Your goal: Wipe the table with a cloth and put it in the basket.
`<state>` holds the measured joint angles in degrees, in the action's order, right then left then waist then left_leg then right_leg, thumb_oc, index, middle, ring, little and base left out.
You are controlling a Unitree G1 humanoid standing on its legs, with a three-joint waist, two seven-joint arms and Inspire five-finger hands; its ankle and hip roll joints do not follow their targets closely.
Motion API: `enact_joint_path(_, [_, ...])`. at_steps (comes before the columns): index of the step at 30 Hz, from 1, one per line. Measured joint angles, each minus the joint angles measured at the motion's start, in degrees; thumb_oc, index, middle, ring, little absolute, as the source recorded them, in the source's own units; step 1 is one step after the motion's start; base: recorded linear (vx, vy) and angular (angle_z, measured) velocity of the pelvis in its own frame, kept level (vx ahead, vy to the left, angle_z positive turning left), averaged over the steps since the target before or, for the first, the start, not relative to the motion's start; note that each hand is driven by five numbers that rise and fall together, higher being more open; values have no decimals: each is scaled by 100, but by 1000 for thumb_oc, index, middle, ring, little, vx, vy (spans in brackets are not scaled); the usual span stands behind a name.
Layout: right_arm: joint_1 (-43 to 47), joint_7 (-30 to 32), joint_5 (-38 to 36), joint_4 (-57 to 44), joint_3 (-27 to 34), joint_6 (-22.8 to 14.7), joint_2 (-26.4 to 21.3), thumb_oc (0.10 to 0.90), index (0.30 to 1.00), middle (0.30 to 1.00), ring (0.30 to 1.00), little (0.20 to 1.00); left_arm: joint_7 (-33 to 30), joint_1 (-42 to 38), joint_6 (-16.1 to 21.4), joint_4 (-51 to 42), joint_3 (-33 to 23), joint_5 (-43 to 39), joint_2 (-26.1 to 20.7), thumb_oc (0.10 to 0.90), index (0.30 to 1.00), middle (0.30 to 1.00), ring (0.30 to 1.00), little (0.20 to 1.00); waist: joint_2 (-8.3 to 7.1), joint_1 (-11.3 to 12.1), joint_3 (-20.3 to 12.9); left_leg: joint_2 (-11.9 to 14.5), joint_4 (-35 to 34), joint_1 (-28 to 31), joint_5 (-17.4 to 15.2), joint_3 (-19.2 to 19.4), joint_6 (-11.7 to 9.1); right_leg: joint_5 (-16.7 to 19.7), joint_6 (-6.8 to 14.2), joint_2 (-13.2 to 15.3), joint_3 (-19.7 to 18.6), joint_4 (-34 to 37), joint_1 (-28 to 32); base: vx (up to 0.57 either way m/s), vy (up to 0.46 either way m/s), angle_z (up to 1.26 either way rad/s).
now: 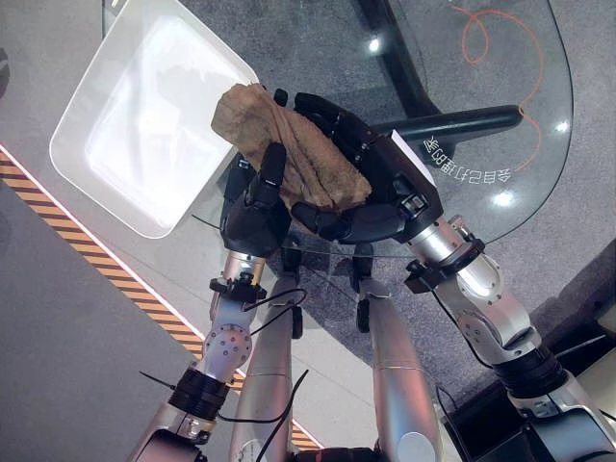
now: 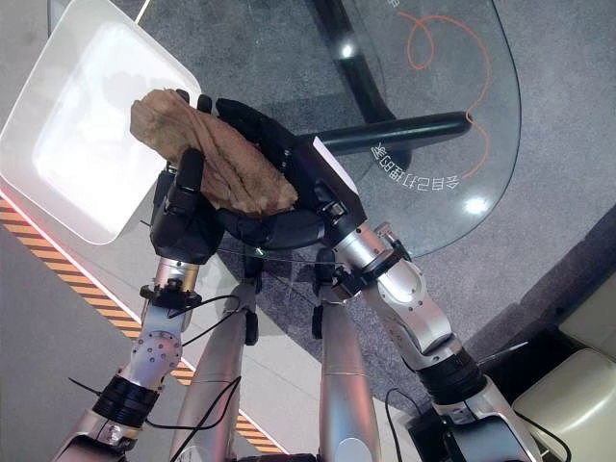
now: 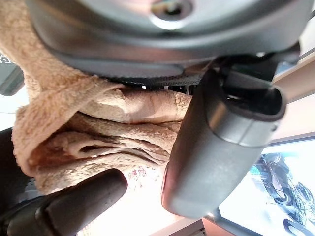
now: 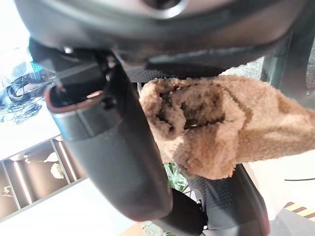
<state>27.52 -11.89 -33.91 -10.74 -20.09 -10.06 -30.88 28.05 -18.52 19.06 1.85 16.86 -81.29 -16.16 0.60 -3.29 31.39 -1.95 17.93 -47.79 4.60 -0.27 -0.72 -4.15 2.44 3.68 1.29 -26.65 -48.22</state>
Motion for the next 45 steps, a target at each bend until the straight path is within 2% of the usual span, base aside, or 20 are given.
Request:
enact_joint_path(1, [-10,-43,0,-20,-1,-4,3,800,900,900,900,900,0,0,7,0,-17,-1,-1,649,771,771,771,749,0,-2,0,2,0,0,0,0,0,0,0,-1,0,0,0,0,0,0])
enact_joint_path(3, [-16,-48,1,-42,-5,-4,6,800,900,900,900,900,0,-6,7,-2,-26,-1,-1,652,773,773,773,752,0,-3,0,3,0,0,0,0,0,0,0,-3,0,0,0,0,0,0])
enact_joint_path(5, [-13,-46,0,-50,3,-4,16,800,900,900,900,900,0,-5,5,-18,-26,-1,-3,698,813,813,813,798,-4,2,0,2,-1,0,0,-3,0,1,0,-2,1,0,0,0,0,0])
enact_joint_path(9, [-11,-46,0,-50,4,-4,29,800,900,900,900,900,0,3,3,-18,-26,-2,-8,712,825,825,825,812,-21,2,-2,1,1,-2,0,-5,0,1,0,-2,3,0,0,0,0,0])
enact_joint_path(12, [-11,-47,-1,-50,7,-4,38,800,900,900,900,900,2,4,-7,-18,-27,-5,-10,800,900,900,900,900,-47,2,-1,1,1,-2,0,-6,0,1,0,-2,3,-1,0,0,0,0])
enact_joint_path(16, [19,-103,154,-58,19,0,31,800,900,900,900,900,12,-13,-24,-18,-26,-58,-23,800,900,900,900,900,-77,3,-2,1,3,-2,0,-8,0,1,0,-2,5,-2,3,0,0,0])
enact_joint_path(18, [160,-65,809,-87,4,5,-107,800,900,900,900,900,12,-8,-35,-13,-18,-101,-67,800,900,900,900,900,-91,-1,-4,1,11,-2,1,-9,0,3,2,-1,5,-3,6,0,0,0])
enact_joint_path(20, [284,-31,1148,-216,-15,12,-445,800,900,900,900,900,12,18,-115,-15,10,-111,-151,800,900,900,900,900,-106,11,-6,4,21,0,1,-16,-1,6,2,-3,14,-3,17,-1,-16,1])
enact_joint_path(26, [353,-30,1312,-226,-40,12,-586,800,900,900,900,900,24,32,-132,-14,51,-135,-290,800,900,900,900,900,-145,14,-6,0,27,52,1,-41,-1,7,1,0,41,4,92,-1,-8,1])
enact_joint_path(29, [666,46,2381,-268,-133,107,-632,800,900,900,900,900,24,33,-126,12,52,-240,-321,800,900,900,900,900,-147,1,-7,2,22,52,1,-41,-1,12,0,-1,41,5,87,0,0,0])
enact_joint_path(33, [1017,108,3524,-615,-413,457,-1039,800,900,900,900,900,24,105,-126,27,64,-356,-403,800,900,900,900,900,-147,11,-7,6,7,44,1,-44,-1,12,-1,-3,49,23,84,0,0,0])
enact_joint_path(36, [1159,113,3704,-672,-577,570,-1231,800,900,900,900,900,24,142,-125,52,113,-366,-526,800,900,900,900,900,-147,34,-7,4,4,33,2,-55,-2,12,-1,-1,64,45,88,0,0,0])
enact_joint_path(40, [1270,192,3845,-671,-718,746,-1231,800,900,900,900,900,24,89,-110,154,192,-487,-578,800,900,900,900,900,-147,62,-7,3,-3,29,2,-62,-2,12,-1,0,76,67,93,0,0,0])
enact_joint_path(44, [1277,219,3810,-671,-735,758,-1231,800,900,900,900,900,24,89,-67,154,232,-533,-580,800,900,900,900,900,-146,80,-7,4,-1,30,2,-69,-2,12,-1,1,112,67,99,0,0,0])
enact_joint_path(45, [1272,261,3782,-671,-743,758,-1231,800,900,900,900,900,24,85,-32,154,252,-534,-578,580,712,712,712,680,-146,89,-7,3,0,30,2,-75,-2,12,-2,1,111,67,102,0,0,0])
